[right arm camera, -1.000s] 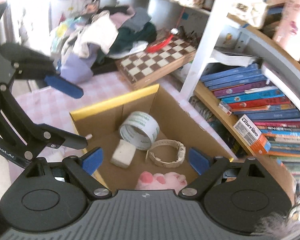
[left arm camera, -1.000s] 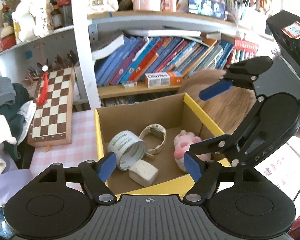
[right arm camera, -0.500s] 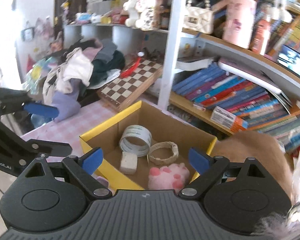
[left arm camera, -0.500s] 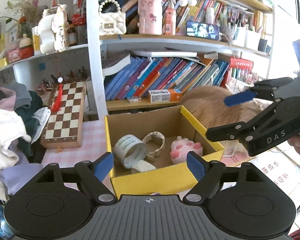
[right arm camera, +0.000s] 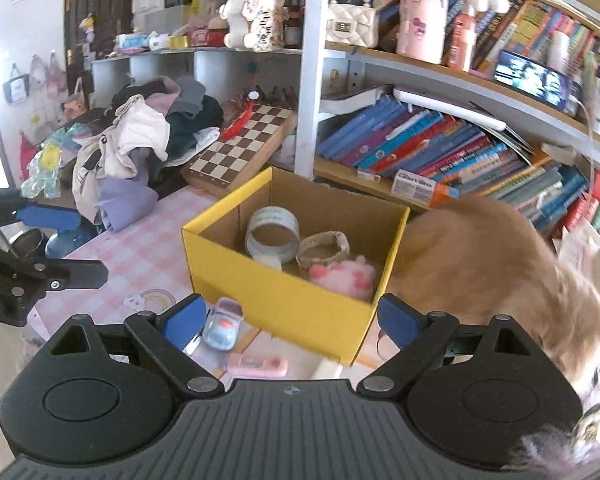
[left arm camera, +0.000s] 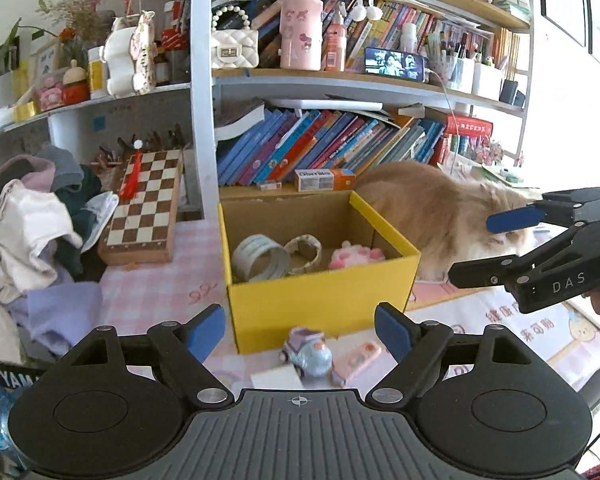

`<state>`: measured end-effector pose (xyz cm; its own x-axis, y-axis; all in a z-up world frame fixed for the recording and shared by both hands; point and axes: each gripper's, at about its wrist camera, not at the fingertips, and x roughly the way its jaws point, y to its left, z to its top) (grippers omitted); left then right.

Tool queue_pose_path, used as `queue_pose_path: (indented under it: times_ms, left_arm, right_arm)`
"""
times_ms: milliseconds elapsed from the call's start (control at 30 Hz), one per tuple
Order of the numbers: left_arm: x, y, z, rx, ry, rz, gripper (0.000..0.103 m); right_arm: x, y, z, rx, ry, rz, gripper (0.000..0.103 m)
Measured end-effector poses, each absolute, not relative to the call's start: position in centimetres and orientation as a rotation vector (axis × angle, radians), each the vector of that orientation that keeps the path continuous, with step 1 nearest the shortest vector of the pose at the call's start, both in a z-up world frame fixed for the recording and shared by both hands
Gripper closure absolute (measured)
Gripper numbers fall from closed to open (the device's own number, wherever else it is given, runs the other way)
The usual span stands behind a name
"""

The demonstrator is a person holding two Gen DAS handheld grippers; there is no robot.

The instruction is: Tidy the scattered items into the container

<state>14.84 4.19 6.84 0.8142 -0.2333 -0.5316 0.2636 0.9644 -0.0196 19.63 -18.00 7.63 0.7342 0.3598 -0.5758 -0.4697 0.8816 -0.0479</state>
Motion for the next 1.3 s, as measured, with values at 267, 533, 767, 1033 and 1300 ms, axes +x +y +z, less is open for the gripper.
queue_pose_path:
  times_ms: [267, 533, 767, 1033, 1300]
  left_arm:
    - [11.4, 4.6, 4.5, 0.020, 0.584, -0.213, 0.019]
    - [9.5, 4.1, 1.9, 0.005, 0.631, -0.189, 0.019]
    - [8.4, 3.3, 0.4, 0.024, 0.643, -0.177, 0.019]
    - [7.7, 2.5, -1.4, 0.034, 0.687, -0.194, 0.019]
    - [7.6, 2.4, -1.6, 0.042, 0.691, -0.195, 0.019]
  right_arm:
    - [15.7, -18.1, 4.6, -0.154, 0.601, 0.373, 0.010]
    - [12.3, -16.8, 1.3, -0.149, 0.638, 0.350, 0.010]
    - [10.3, -16.0, -1.3, -0.160, 0.662, 0.314, 0.013]
    - [9.0, -15.8, -2.9, -0.163, 0.698, 0.283, 0.013]
    - [8.5, -15.7, -3.1, -0.161, 0.703, 0.278, 0.019]
